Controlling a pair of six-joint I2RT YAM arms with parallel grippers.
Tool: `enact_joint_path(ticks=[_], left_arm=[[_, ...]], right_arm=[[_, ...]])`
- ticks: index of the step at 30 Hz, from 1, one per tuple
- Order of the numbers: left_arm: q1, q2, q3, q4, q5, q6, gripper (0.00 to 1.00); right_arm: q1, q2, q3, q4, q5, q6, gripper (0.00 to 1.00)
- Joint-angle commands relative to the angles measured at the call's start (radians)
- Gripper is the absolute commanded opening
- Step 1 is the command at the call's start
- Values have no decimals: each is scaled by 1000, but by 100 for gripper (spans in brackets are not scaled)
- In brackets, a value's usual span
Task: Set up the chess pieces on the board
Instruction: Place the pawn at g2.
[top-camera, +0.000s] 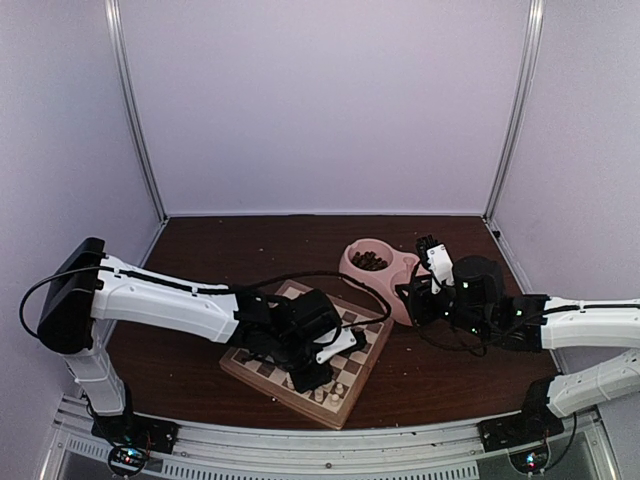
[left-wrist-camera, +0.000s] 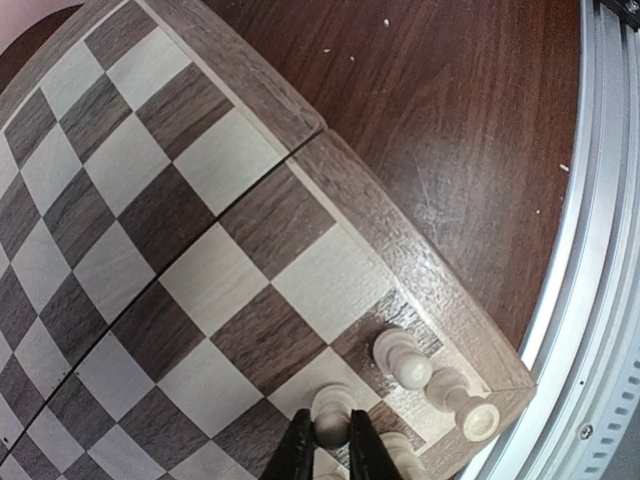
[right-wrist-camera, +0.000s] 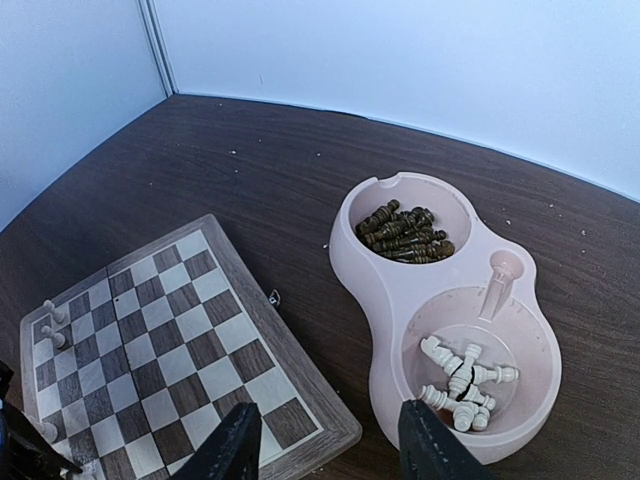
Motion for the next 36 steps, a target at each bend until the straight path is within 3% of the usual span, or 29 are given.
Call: enact_joint_path(ticks=[1, 6, 13, 21, 24, 29, 36], left_arm=[[-6, 8, 29, 0, -14, 12, 18], [-6, 6, 31, 0, -16, 12, 26], [-6, -14, 27, 1, -18, 10, 26], [-6, -166, -60, 92, -26, 6, 37], [-6, -248, -126, 148, -89, 1, 43], [18, -370, -237, 233, -197, -19, 47], [141, -503, -369, 318, -202, -101, 49]], right_arm=[[-5, -14, -9, 3, 7, -1, 49], [-7, -11, -7, 2, 5, -1, 49], [-5, -12, -7, 1, 5, -1, 49], [-10, 9, 8, -26, 34, 17, 49], [-39, 30, 23, -47, 34, 37, 49], [-141, 132, 92, -151, -20, 105, 47], [-210, 343, 232, -305, -66, 147, 43]])
